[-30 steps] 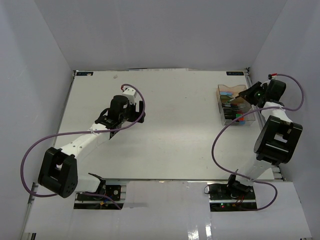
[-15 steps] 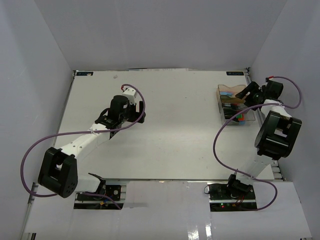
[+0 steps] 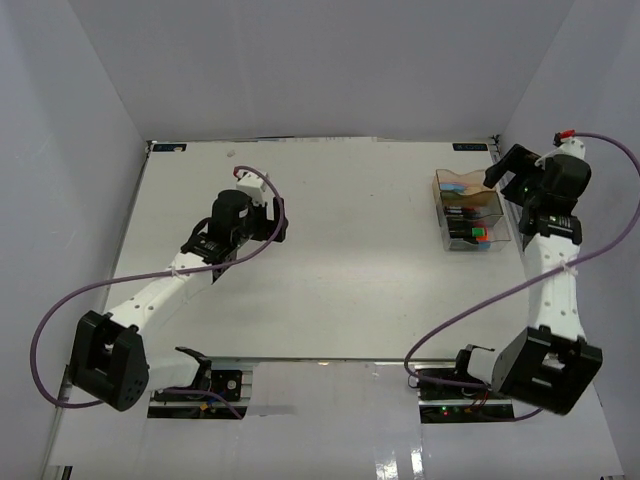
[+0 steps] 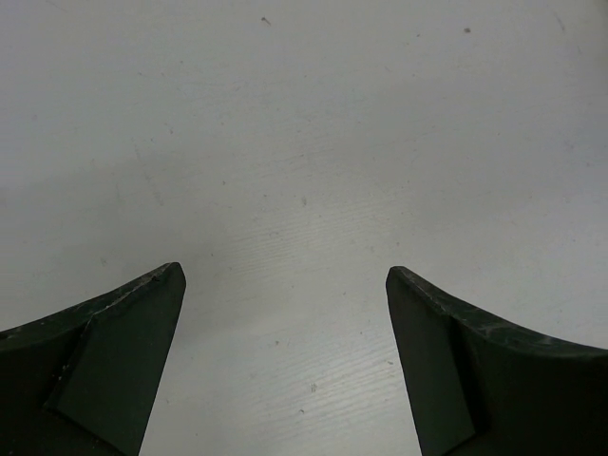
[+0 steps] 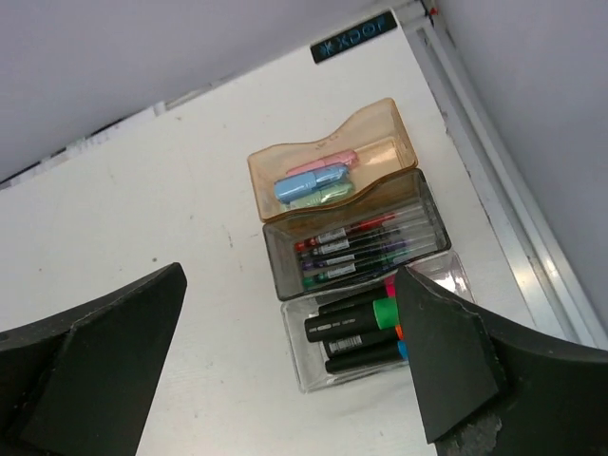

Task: Sort the stationery into containers
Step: Reset both arms

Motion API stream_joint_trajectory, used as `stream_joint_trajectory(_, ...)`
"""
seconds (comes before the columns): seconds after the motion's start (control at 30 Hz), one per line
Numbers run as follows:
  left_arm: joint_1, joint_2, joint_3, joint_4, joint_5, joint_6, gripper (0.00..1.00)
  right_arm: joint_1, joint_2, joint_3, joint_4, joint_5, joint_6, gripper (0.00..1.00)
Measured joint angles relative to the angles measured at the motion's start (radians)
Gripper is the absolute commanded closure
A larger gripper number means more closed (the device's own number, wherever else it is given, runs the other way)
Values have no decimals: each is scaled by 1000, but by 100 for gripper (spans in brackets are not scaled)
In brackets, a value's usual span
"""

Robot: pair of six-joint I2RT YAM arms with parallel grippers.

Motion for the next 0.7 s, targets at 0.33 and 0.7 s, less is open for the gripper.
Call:
stream_joint_trajectory(0.33, 17, -189, -1, 6, -42, -12, 2, 3, -606, -135, -113, 18, -23, 10)
stream_joint_trajectory(0.7, 18, -577, 1, -165, -132, -65, 2, 214, -866, -197, -317, 129, -65, 10)
